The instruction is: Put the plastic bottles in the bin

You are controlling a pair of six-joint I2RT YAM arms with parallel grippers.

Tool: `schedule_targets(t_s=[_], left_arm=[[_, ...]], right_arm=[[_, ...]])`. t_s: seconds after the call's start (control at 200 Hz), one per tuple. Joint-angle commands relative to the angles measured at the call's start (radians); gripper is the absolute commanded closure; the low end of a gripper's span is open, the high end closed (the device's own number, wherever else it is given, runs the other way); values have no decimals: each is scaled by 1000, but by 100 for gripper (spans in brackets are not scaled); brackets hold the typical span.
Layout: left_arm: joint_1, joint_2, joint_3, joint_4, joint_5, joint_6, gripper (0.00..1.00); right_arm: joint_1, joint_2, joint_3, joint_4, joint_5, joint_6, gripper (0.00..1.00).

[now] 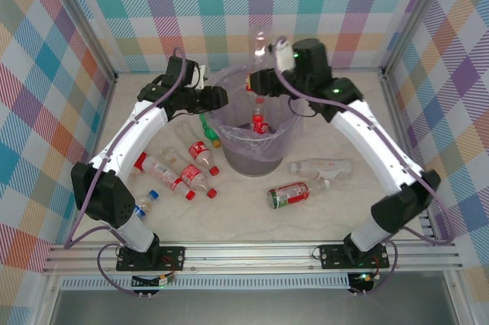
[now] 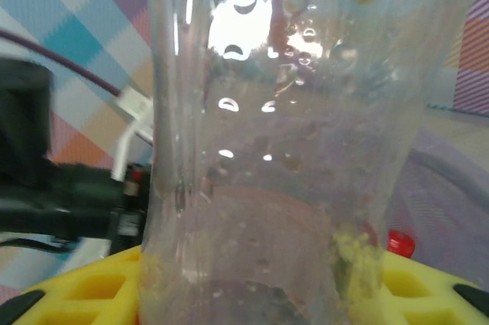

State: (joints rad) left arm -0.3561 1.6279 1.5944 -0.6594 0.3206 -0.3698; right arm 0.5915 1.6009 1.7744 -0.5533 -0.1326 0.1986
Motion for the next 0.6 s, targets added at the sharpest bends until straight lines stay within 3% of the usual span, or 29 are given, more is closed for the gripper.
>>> schedule_targets(t_s=[0.0,0.38,0.595], left_arm=[[-4,10,29,-21,-18,14,49],[-4,8,20,-11,-24,14,48],[0,6,19,-11,-31,10,48]], right_arm=[[42,14,9,-9,89,-102,58],[65,23,-175,97,106,-55,54],[65,8,-217,103,121,-43,44]])
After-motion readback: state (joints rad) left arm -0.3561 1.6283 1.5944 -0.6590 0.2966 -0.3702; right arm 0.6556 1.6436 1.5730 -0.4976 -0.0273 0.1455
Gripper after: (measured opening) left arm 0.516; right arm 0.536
